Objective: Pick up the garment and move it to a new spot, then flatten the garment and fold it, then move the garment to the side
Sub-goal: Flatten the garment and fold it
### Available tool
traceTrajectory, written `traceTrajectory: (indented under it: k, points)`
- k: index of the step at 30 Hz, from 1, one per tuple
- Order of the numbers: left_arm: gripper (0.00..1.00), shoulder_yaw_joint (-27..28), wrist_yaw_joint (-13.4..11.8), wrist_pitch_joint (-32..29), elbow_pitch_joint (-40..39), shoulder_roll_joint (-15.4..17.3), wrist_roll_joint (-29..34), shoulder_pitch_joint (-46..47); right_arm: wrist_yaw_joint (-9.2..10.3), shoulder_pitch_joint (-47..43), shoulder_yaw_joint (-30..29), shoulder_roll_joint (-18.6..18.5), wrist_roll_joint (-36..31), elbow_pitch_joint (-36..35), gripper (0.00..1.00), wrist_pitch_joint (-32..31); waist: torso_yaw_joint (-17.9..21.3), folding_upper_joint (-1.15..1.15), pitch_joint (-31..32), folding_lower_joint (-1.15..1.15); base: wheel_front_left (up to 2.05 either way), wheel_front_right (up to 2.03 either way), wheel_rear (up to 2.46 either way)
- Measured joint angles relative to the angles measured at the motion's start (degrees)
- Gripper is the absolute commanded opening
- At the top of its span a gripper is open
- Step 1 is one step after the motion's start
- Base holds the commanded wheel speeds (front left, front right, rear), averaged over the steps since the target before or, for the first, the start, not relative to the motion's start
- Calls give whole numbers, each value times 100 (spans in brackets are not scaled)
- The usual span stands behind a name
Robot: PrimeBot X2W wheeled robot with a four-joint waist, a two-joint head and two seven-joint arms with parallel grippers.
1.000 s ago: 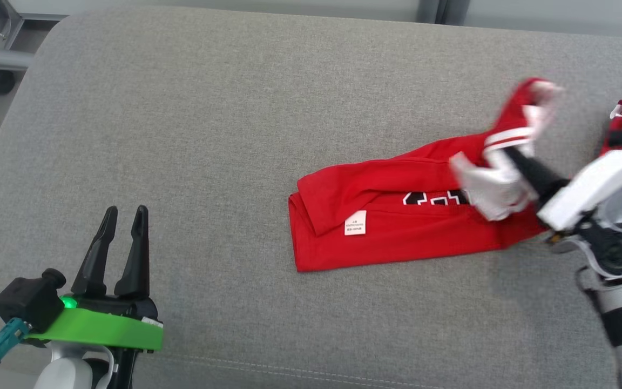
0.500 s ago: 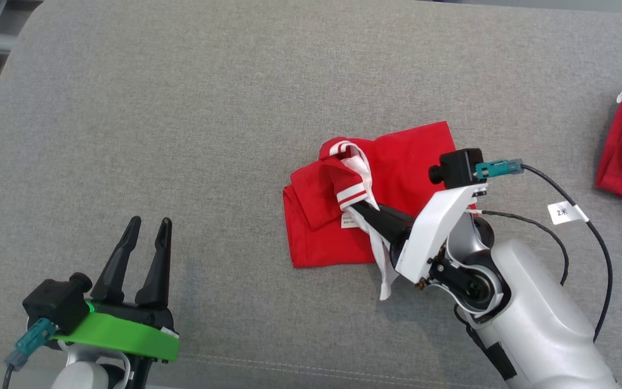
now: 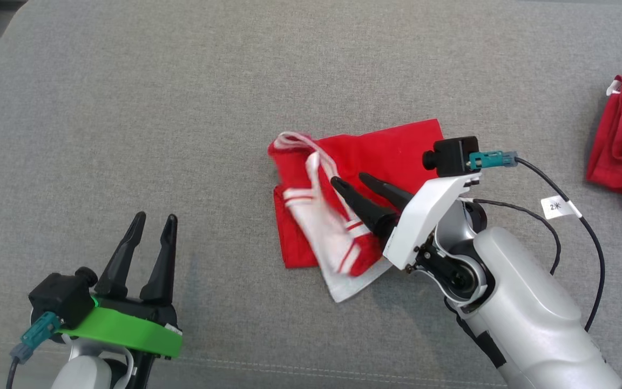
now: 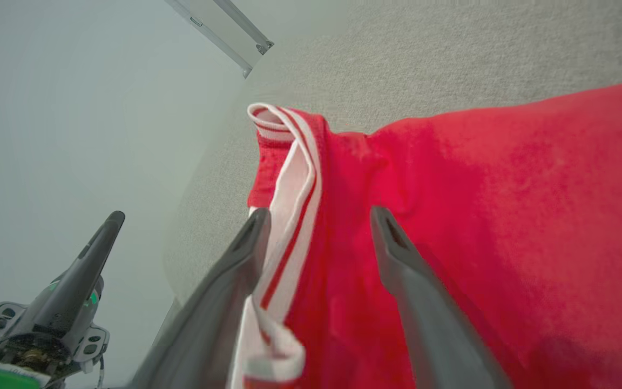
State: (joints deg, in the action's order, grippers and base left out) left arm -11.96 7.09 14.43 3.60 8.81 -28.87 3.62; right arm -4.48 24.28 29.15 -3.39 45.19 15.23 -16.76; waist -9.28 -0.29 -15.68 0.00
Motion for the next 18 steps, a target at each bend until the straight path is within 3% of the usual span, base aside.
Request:
traceTrajectory:
  k: [6,10,15,18]
  points:
    - [74,-125,3,0,9,-3,0,25,-30,-12,-205,-13,417,-294,100,438,-9,0,48,0,0,0,0]
    - [74,-25,3,0,-10,-16,-3,19,116,-24,-577,-60,226,-256,100,593,-20,0,79,0,0,0,0]
    - [75,-122,4,0,-23,-124,-58,16,341,-312,-972,-761,56,30,100,615,-77,0,78,0,0,0,0]
    - [76,-124,4,0,-57,-127,-80,16,399,-473,-1026,-926,53,145,100,584,-124,0,50,0,0,0,0]
